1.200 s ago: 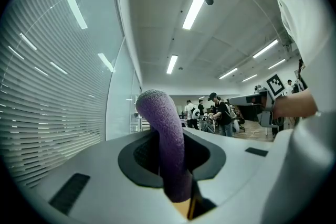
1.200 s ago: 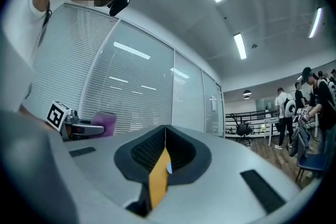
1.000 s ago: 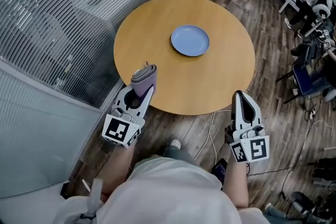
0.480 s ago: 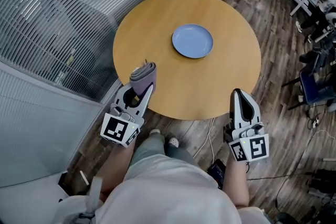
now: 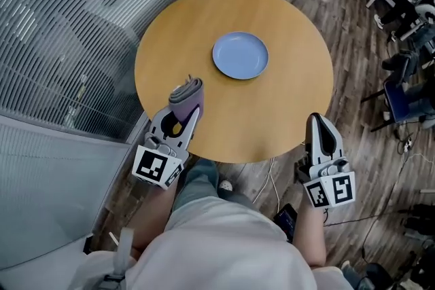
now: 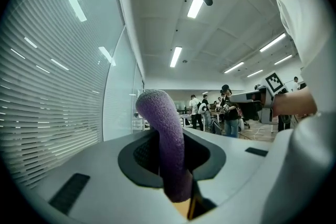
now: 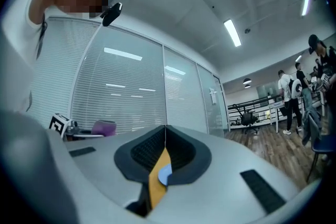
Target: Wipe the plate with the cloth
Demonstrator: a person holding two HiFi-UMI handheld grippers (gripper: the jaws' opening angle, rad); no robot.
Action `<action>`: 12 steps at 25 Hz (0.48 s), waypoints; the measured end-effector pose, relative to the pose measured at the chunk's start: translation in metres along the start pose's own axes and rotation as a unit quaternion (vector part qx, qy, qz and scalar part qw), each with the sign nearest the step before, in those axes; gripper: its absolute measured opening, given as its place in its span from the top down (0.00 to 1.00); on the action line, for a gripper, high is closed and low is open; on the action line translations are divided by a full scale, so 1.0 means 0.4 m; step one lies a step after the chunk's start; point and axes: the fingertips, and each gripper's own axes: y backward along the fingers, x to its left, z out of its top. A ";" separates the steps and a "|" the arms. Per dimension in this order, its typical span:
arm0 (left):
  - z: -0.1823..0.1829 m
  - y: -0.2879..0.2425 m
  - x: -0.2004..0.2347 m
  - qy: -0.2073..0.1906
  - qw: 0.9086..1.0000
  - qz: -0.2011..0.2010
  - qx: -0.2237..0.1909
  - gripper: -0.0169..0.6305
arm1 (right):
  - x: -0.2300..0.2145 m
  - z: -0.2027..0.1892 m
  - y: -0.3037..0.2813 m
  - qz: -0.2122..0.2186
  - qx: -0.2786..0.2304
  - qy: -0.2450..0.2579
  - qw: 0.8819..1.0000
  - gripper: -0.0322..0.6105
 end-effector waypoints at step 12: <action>0.022 -0.165 0.187 -0.006 0.998 -0.060 -0.008 0.86 | 0.002 0.031 -0.204 -0.044 -0.021 0.001 0.999 0.92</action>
